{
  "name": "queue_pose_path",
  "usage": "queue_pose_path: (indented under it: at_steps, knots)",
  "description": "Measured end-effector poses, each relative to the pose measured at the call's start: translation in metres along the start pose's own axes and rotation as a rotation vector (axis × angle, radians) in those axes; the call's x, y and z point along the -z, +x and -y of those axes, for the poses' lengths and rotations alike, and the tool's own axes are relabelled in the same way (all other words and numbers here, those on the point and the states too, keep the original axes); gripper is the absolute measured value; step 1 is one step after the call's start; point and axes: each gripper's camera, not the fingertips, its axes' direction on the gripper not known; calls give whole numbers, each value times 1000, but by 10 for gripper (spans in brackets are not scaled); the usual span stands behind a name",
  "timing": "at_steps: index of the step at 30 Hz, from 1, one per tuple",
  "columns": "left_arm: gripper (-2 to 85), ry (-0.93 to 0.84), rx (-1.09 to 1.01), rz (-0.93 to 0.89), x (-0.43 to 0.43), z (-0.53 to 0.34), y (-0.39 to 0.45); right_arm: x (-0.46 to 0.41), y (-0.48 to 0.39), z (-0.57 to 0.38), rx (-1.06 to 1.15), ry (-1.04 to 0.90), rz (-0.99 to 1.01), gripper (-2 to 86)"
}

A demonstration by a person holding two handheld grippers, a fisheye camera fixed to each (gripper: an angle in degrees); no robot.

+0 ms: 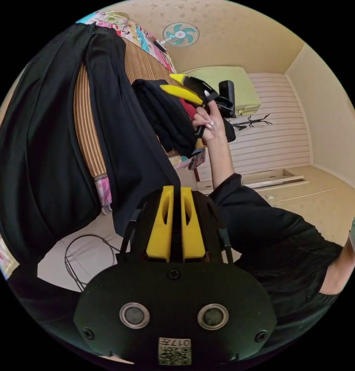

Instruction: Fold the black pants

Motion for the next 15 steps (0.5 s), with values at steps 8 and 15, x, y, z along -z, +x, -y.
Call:
queue_pose_path:
  at_steps: [8,15]
  knots:
    - [32,94,-7,-61,15,-8,9,-133,63,214,-284,-96,-612,97]
    - [22,225,-8,-122,80,-40,-23,-151,-54,242,-105,336,-554,29]
